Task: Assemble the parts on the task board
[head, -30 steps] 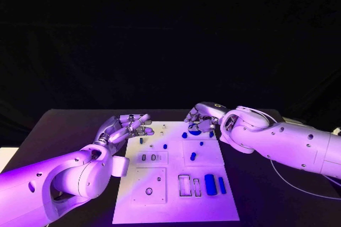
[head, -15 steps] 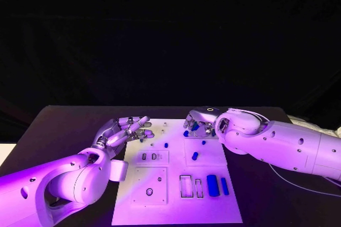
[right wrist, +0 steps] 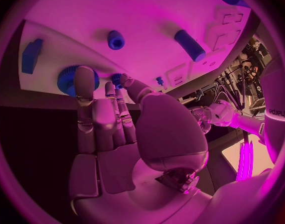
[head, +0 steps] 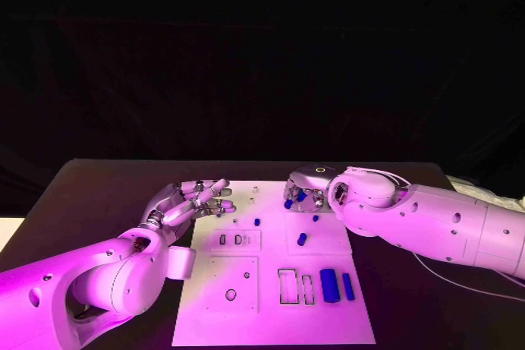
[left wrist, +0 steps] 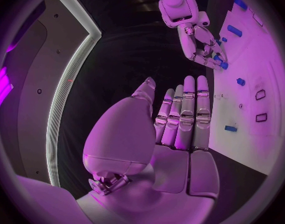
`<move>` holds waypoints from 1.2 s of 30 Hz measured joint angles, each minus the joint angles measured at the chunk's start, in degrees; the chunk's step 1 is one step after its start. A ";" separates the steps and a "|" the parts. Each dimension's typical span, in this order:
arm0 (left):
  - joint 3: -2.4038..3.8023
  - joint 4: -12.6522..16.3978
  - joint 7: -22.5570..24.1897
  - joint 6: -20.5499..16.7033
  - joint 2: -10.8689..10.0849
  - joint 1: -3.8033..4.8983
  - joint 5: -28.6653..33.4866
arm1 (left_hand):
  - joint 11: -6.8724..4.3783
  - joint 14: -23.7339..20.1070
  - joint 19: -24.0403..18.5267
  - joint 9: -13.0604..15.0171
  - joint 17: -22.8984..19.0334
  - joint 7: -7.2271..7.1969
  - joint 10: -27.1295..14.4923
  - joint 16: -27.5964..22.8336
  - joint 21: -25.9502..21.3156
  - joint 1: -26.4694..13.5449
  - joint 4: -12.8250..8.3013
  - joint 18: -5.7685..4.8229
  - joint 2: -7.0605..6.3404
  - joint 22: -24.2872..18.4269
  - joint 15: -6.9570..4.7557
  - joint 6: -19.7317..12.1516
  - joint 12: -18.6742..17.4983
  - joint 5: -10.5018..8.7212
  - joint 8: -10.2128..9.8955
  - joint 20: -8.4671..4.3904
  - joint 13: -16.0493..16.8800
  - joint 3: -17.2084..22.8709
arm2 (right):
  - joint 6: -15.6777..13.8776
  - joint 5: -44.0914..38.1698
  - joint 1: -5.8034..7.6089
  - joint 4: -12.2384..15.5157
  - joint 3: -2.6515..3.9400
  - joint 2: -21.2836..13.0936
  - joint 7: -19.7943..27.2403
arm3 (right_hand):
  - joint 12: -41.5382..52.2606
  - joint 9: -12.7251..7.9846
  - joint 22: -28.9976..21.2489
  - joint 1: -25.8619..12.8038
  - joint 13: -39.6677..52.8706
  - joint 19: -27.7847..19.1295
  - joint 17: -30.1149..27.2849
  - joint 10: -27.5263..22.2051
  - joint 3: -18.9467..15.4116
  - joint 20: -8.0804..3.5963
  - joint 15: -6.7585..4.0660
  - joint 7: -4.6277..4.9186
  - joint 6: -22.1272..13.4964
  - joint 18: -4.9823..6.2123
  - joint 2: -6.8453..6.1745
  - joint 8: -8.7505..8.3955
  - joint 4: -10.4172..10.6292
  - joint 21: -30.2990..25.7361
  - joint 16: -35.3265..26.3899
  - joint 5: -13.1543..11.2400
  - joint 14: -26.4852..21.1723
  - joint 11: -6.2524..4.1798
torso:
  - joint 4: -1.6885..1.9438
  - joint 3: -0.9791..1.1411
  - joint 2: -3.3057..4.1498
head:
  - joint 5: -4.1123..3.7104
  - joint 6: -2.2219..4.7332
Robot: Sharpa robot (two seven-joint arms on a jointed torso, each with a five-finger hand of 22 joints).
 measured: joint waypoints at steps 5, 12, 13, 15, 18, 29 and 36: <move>0.00 0.08 -0.15 0.09 -0.11 0.02 0.03 | 0.01 0.00 0.00 0.00 0.07 0.00 -0.01 0.00 0.00 0.00 -0.16 0.00 0.00 0.00 0.00 0.00 0.00 0.00 -0.33 0.00 -0.05 -0.16 | 0.45 -0.35 0.01 -0.15 0.00 0.31 -0.23 | 0.00 0.11 2.25 0.00 -0.01 0.00 1.31 0.02 0.63 0.00 0.00 0.05 0.56 0.00 0.00 0.00 0.62 2.00 1.25 -0.31 0.00 -0.01 | 0.07 0.00 0.14 | 0.02 -0.12; 0.01 0.10 -0.43 0.26 -0.21 0.04 0.06 | 0.20 0.00 0.00 0.00 0.16 0.00 -0.20 -0.24 0.00 0.00 -0.16 0.00 0.00 -0.06 0.00 0.00 -0.28 0.00 -0.33 0.00 -0.05 -0.16 | 0.93 -0.57 0.01 -0.42 0.01 0.61 -0.39 | 0.00 0.17 4.44 0.00 0.06 0.00 2.55 0.52 0.87 0.00 0.00 -0.20 1.23 0.00 0.00 0.00 1.51 3.96 2.15 -0.84 0.00 -0.51 | 0.13 -0.02 0.34 | 0.10 -0.16; 0.01 0.10 -0.47 0.29 -0.22 0.05 0.06 | 0.20 0.00 0.00 0.01 0.16 0.00 -0.20 -0.24 0.00 0.00 -0.16 0.00 0.00 -0.06 0.00 0.00 -0.29 0.00 -0.33 0.00 -0.05 -0.16 | 0.98 -0.58 0.01 -0.48 0.01 0.63 -0.42 | 0.00 0.18 4.79 0.00 0.06 0.00 2.79 0.66 0.91 0.00 0.00 -0.25 1.27 0.00 0.00 0.00 1.54 4.22 2.42 -0.84 0.00 -0.40 | 0.15 -0.02 0.36 | 0.10 -0.16; 0.01 0.10 -0.57 0.36 -0.22 0.06 0.07 | 0.20 0.00 0.00 0.01 0.17 0.00 -0.20 -0.24 -0.12 0.00 -0.16 -0.01 0.00 -0.05 0.00 0.00 -0.29 0.00 -0.33 0.00 -0.05 -0.16 | 1.05 -0.61 0.05 -0.63 0.05 0.69 -0.48 | 0.00 0.27 6.04 0.00 0.10 0.16 3.59 1.18 1.29 -0.14 -0.01 -0.32 1.98 0.00 0.00 -0.01 1.93 5.25 3.19 -0.88 0.01 -0.51 | 0.19 -0.03 0.40 | 0.10 -0.16; 0.01 0.10 -0.70 0.47 -0.22 0.06 0.08 | 0.20 0.00 0.00 0.01 0.21 0.03 -0.20 -0.24 -0.22 0.00 -0.16 0.00 0.00 -0.05 0.00 -0.03 -0.29 0.00 -0.33 0.00 -0.05 -0.16 | 1.05 -0.63 0.08 -0.80 0.07 0.83 -0.58 | 0.00 0.41 8.75 0.40 0.14 0.95 5.27 2.31 2.08 -0.31 -0.43 -0.62 3.01 -0.38 0.41 0.02 2.68 7.49 4.61 -2.93 -0.01 -0.85 | 0.26 -0.04 0.44 | 0.07 -0.16; 0.01 0.07 -1.02 0.68 -0.23 0.07 0.11 | 0.20 0.00 0.00 0.01 0.27 0.20 -0.20 -0.24 -0.22 0.00 -0.16 0.00 0.00 -0.10 0.00 -0.21 -0.29 0.00 -0.33 0.00 -0.05 -0.16 | -1.59 -0.64 0.02 -0.17 -0.01 1.02 -0.89 | 0.00 0.46 13.60 1.43 0.12 1.98 7.68 4.01 4.68 -0.51 -0.73 -0.64 4.78 -0.90 1.63 0.44 3.08 11.34 6.59 -4.53 0.10 -1.31 | 0.43 -0.09 0.60 | -0.01 -0.20; 0.01 -0.05 -1.15 0.73 -0.26 0.08 0.12 | 0.41 0.00 0.20 0.01 0.36 0.20 -0.41 -0.24 -0.22 0.00 -0.31 0.00 0.00 -0.10 0.00 -0.21 -0.51 0.00 -0.55 0.20 -0.05 -0.32 | -6.08 -0.14 0.07 0.52 0.15 1.31 -1.37 | 0.00 0.45 13.77 1.34 0.12 1.98 7.63 4.01 4.84 -0.51 -0.84 -0.57 4.86 -0.91 2.00 0.43 3.24 11.48 6.59 -4.67 -0.01 -1.31 | 0.58 -0.15 0.67 | 0.03 0.18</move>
